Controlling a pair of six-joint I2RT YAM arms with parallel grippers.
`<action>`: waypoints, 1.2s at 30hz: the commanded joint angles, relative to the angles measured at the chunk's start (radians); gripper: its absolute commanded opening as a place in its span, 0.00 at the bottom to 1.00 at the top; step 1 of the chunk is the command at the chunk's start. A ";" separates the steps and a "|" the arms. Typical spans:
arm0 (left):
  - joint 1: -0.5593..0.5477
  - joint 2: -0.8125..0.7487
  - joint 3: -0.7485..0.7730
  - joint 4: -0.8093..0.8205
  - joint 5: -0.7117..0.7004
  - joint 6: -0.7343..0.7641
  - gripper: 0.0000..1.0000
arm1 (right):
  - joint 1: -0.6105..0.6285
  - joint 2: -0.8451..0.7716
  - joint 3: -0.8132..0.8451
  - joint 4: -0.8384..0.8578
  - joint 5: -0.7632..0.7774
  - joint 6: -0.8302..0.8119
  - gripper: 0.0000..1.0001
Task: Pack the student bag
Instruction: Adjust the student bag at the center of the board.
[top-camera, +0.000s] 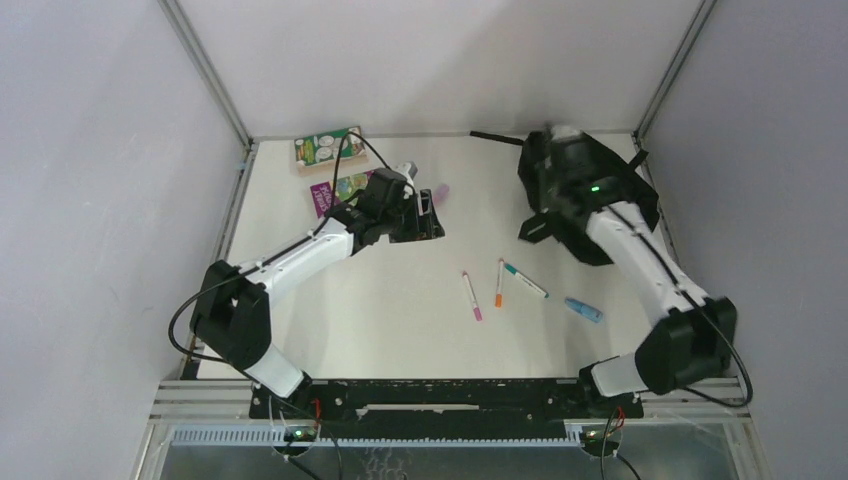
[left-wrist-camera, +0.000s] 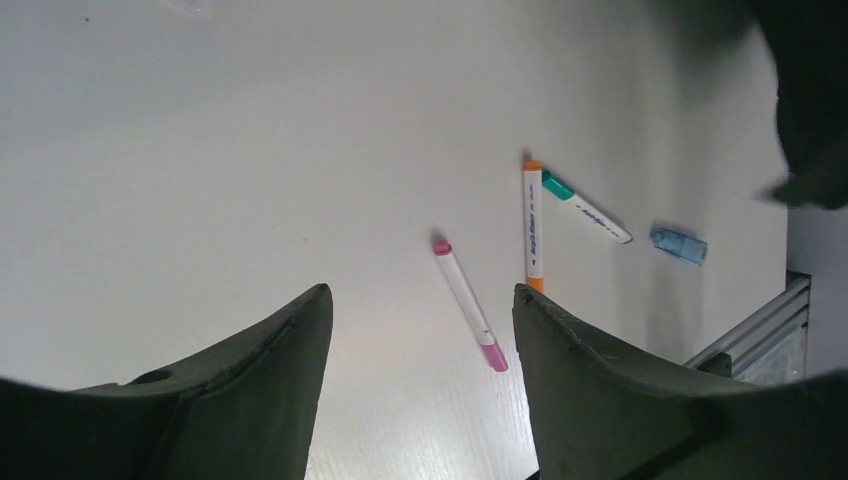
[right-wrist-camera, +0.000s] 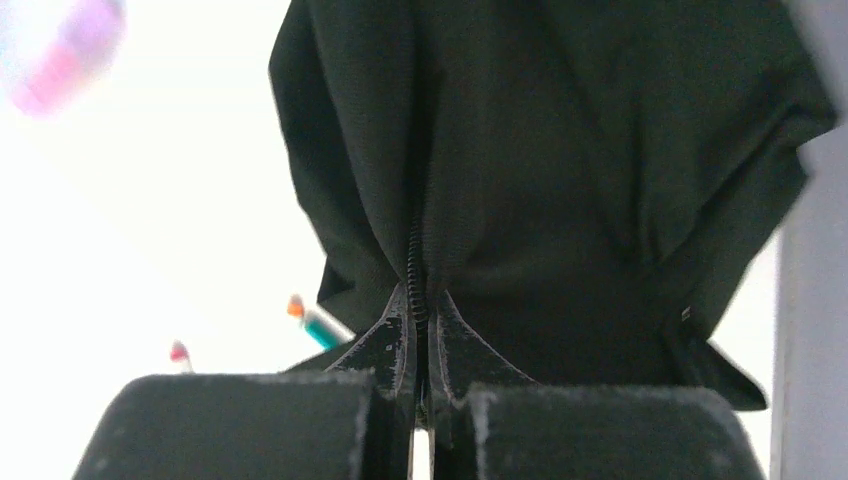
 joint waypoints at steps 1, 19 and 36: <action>0.004 -0.047 -0.021 0.052 0.026 -0.015 0.71 | -0.132 -0.131 0.193 -0.033 -0.160 -0.049 0.00; 0.011 0.001 0.017 0.042 0.085 -0.009 0.69 | -0.025 0.109 0.161 0.100 -0.097 0.178 0.00; 0.008 -0.046 -0.020 0.072 0.075 -0.030 0.67 | 0.021 0.242 0.131 -0.059 -0.242 -0.110 0.86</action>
